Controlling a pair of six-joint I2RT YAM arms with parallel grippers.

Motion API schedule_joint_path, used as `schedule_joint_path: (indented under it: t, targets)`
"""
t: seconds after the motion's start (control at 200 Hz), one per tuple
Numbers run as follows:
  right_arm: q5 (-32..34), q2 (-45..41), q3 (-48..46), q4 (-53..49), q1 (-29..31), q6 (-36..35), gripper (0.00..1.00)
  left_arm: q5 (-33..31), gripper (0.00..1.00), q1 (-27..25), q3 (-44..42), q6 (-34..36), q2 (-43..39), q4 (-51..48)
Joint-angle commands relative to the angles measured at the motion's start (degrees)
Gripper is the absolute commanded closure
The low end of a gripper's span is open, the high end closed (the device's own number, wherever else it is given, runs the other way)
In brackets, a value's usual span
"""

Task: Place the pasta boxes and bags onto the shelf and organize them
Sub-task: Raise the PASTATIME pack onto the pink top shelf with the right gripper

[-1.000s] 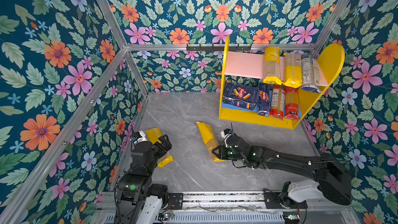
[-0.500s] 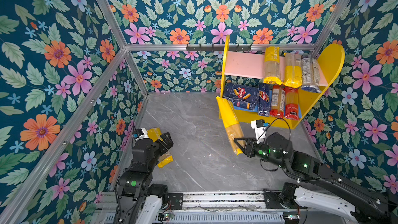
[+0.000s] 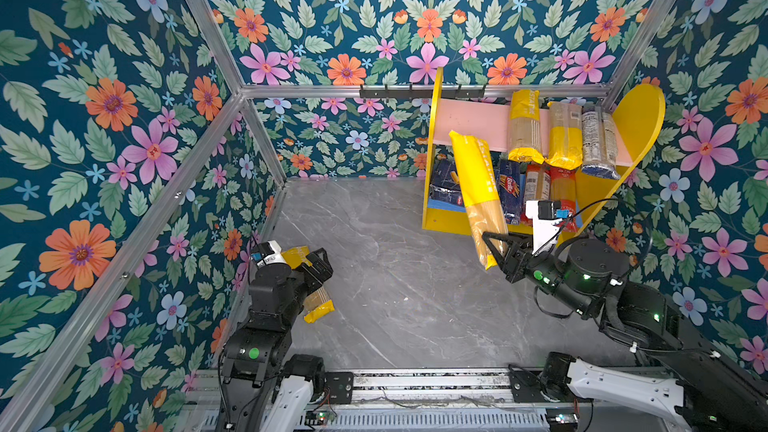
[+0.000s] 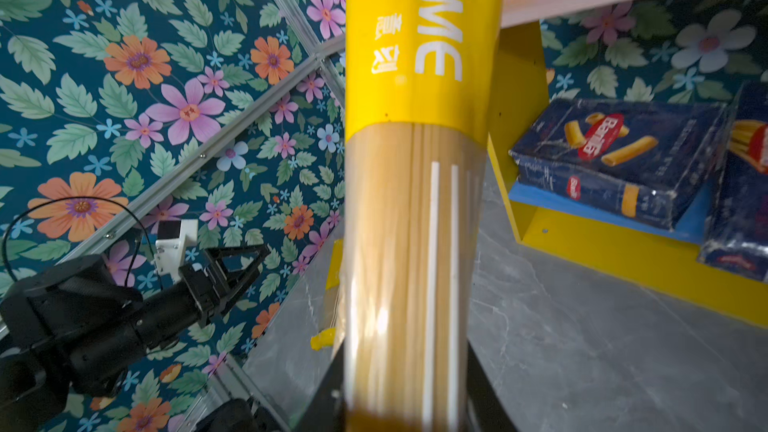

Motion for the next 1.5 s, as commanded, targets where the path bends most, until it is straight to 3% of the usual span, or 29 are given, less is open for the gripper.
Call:
schedule_joint_path:
  t: [0.0, 0.27, 0.475, 0.65, 0.975, 1.495]
  targets:
    - [9.11, 2.55, 5.04, 8.71, 0.07, -10.54, 1.0, -0.94, 0.01, 0.05, 0.79, 1.11, -0.07, 0.72]
    - [21.76, 13.9, 17.13, 22.02, -2.06, -27.73, 1.0, -1.82, 0.01, 0.01, 1.09, 1.6, 0.1, 0.69]
    - [15.22, 23.6, 27.29, 15.55, -17.52, -18.48, 1.0, -2.6, 0.01, 0.01, 0.38, 2.11, 0.18, 1.13]
    - [11.08, 33.22, 36.9, 12.51, -23.94, -17.05, 1.0, -4.46, 0.01, 0.02, 0.98, 3.26, 0.4, 0.86]
    - [11.08, 50.48, 56.49, 4.31, -25.99, -17.3, 1.0, -5.13, 0.01, 0.04, 0.7, 3.27, 0.53, 0.65]
    - [11.38, 54.31, 58.64, -3.31, -28.64, -11.31, 1.0, -5.47, 0.01, 0.04, -0.06, 3.49, -0.17, 0.5]
